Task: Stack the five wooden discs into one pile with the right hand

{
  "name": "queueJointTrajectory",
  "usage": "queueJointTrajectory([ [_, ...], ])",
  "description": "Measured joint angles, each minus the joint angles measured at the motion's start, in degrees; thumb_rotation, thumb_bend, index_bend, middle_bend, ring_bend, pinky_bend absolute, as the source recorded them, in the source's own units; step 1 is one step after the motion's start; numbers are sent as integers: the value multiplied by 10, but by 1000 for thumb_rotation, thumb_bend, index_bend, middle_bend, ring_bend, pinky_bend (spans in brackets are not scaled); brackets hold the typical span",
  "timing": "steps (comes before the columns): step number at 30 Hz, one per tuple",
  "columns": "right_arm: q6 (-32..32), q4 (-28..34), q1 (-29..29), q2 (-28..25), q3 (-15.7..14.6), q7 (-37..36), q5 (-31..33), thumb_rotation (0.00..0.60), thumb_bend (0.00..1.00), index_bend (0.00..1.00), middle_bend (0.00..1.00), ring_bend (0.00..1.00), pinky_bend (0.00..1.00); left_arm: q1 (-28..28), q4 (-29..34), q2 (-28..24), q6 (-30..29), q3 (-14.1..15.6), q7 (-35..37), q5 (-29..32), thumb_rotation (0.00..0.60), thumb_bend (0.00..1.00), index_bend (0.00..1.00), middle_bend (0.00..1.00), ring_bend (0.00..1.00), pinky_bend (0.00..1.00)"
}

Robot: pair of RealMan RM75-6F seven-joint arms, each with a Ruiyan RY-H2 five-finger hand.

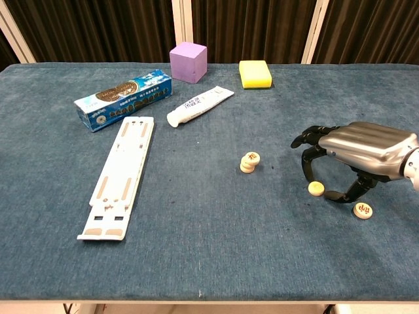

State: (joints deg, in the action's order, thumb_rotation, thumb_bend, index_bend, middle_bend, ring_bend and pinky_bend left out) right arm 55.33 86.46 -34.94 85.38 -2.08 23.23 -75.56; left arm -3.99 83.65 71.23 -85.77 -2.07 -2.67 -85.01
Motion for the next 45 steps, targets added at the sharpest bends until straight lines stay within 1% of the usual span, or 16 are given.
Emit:
queueJointTrajectory([
  [6,-4,0,0,1,6,3,1,600,475,551,172,83,188,1,-4,1,0,0,4,1,600,0,154,75,0,0],
  [10,3,12,-3,-5,19,2,-1,600,477,553,173,84,188,1,-5,1,0,0,6,0,600,0,154,75,0,0],
  [16,-6,38,-27,-11,56,15,11,600,477,552,173,84,188,-1,-5,2,0,-1,7,-2,600,0,154,75,0,0],
  [20,-31,45,-57,-3,81,39,42,600,477,548,173,84,188,0,-6,2,1,-1,7,0,600,0,154,75,0,0],
  [24,-54,42,-83,13,94,67,77,600,477,540,173,84,188,1,-9,2,1,0,9,2,600,0,155,75,0,0],
  [28,-65,35,-103,33,101,95,106,600,477,536,173,84,188,2,-12,3,3,0,12,3,600,0,155,75,0,0],
  [32,-64,29,-110,42,101,105,123,600,478,530,173,84,188,3,-17,5,4,1,15,5,600,0,154,75,0,0],
  [45,-57,15,-122,51,94,103,139,600,477,515,172,84,188,1,-22,8,7,0,17,5,600,0,154,75,0,0],
])
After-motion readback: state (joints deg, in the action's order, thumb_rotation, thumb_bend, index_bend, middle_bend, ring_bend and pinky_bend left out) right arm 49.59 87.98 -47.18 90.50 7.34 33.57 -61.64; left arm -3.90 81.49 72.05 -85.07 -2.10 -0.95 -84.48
